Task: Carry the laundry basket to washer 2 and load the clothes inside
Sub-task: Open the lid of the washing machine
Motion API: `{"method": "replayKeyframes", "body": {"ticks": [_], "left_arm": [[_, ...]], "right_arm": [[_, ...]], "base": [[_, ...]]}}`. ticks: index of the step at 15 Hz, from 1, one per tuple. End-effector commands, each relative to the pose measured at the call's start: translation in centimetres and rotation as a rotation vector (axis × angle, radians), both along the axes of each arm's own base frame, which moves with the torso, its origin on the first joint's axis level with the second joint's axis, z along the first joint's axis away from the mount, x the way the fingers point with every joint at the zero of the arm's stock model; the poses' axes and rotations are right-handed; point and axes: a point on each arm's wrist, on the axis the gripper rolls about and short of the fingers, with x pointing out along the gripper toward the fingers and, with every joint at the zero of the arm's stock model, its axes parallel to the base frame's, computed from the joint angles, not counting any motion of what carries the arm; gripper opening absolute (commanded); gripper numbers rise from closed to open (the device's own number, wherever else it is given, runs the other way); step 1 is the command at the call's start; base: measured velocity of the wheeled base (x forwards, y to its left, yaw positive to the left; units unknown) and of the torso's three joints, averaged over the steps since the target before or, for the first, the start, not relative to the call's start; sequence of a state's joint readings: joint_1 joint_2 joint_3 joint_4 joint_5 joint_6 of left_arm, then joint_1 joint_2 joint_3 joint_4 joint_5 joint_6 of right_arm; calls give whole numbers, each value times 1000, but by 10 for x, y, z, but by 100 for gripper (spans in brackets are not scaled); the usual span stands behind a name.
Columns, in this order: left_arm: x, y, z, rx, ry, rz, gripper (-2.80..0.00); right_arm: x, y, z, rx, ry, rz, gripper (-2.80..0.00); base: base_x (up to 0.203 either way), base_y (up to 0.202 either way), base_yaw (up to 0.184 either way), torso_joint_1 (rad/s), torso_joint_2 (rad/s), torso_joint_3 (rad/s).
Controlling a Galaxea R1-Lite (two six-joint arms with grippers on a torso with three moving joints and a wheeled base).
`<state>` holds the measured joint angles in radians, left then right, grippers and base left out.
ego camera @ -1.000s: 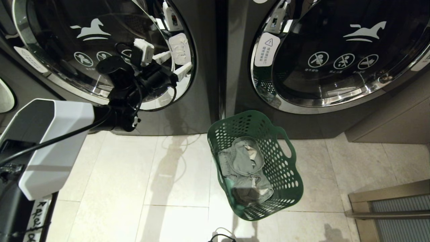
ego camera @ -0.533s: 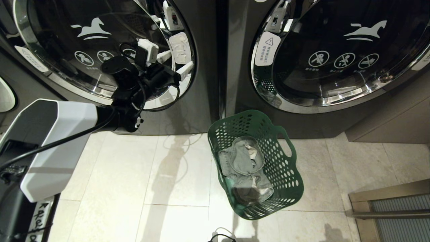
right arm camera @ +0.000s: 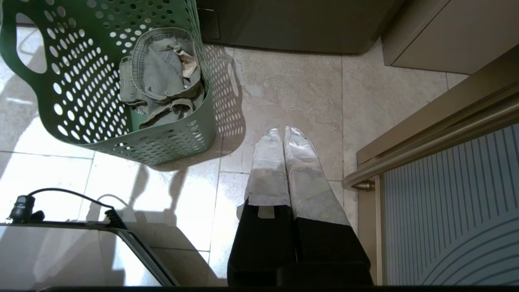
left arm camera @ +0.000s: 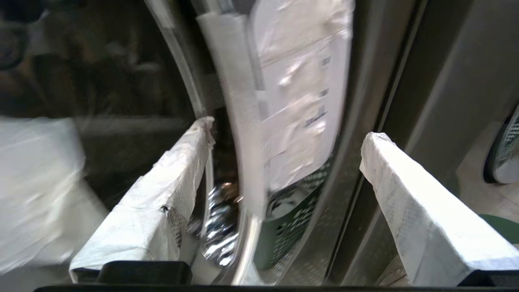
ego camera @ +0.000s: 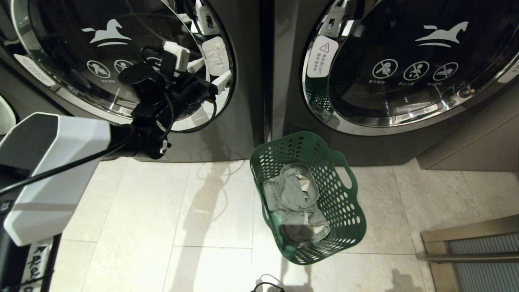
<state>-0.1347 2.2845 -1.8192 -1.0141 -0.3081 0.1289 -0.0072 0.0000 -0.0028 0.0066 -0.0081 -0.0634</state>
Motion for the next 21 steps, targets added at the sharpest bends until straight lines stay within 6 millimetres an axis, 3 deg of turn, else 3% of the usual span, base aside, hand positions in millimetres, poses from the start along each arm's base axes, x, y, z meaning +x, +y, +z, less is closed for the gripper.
{"method": "replayKeyframes", "body": {"ticks": [1,7,13,16,21], "left_arm": [[-16,1,9,7,8,-11,0],[-36,-1,18,3,19,-31,0],[-53,-37,11,-21,91,-145,0],[-56,-49,7,-19,105,-174,0],[-49,-50,-3,-17,126,-171,0]], "right_arm": [[0,0,0,-1,1,0,-280],[0,0,0,4,1,-2,-280],[0,0,0,8,1,-2,-280],[0,0,0,8,-1,-2,-280],[0,0,0,24,-1,-2,-280]], "base": [[0,0,0,0,0,0],[0,0,0,0,0,0],[0,0,0,0,0,0],[0,0,0,0,0,0],[0,0,0,0,0,0]]}}
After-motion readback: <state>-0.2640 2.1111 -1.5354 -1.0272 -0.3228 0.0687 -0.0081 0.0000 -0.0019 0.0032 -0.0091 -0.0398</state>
